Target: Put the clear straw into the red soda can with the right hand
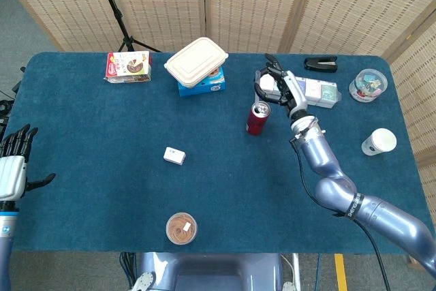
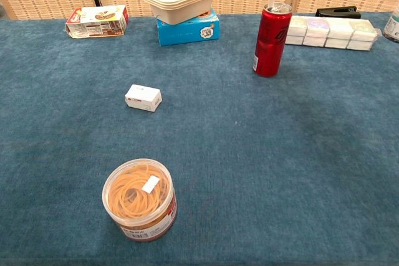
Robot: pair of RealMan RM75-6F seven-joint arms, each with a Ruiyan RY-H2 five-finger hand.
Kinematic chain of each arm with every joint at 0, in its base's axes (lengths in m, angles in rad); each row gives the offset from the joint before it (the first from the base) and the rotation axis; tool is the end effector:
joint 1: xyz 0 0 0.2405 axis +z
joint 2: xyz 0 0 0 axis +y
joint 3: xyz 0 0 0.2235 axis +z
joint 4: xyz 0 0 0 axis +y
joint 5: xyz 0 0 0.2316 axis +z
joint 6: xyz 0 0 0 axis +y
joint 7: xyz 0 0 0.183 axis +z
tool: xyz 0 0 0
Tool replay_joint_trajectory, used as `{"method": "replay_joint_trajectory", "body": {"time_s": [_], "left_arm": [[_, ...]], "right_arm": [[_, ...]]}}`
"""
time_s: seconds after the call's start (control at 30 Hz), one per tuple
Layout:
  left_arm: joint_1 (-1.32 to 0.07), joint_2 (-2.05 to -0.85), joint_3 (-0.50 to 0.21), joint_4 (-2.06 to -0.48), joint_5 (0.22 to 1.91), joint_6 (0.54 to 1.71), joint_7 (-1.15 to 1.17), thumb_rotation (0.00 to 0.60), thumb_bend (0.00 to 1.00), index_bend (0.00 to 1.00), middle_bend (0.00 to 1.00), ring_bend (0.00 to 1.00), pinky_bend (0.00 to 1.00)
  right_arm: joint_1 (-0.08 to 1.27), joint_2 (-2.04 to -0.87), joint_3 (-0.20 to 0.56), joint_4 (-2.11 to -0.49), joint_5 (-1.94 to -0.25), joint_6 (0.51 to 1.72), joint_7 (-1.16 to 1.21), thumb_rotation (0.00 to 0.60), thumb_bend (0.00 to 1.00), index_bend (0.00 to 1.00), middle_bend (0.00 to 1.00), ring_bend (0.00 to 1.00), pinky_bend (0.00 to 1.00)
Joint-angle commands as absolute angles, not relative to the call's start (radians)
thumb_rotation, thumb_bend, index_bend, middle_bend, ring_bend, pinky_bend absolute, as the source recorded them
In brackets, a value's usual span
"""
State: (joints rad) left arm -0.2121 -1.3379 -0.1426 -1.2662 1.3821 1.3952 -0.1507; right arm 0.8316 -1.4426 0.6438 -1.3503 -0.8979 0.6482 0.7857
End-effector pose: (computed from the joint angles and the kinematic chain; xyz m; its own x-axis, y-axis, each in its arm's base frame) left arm -0.3226 0.2837 0.1098 0.3386 -0.0725 0.9381 0.9409 0.0329 -0.3370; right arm -0.0615 -0.4848 0.0594 -0.7575 -0.2835 0.5880 -0.6207 0.0337 -0.7833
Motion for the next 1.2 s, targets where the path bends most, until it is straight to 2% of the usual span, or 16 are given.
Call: {"method": "replay_joint_trajectory", "body": {"time_s": [0.03,1.2], "left_arm": [[-0.213,-1.338,-0.142,-1.265,1.382,1.393,-0.15,0.6,0.0,0.0,0.0,0.0,0.06],[-0.216,-1.338,-0.138,-1.262,1.383,1.382,-0.16,0.6,0.0,0.0,0.0,0.0,0.06]], "right_arm": [[0.83,-1.442,0.642,-1.35,-0.901,0.646,0.788,0.6,0.49,0.57,0.0,0.0,0.0],[0.818,-1.469,0.604,-1.301,-0.956,0.635,0.807,0.6,0.49,0.57,0.0,0.0,0.0]]}}
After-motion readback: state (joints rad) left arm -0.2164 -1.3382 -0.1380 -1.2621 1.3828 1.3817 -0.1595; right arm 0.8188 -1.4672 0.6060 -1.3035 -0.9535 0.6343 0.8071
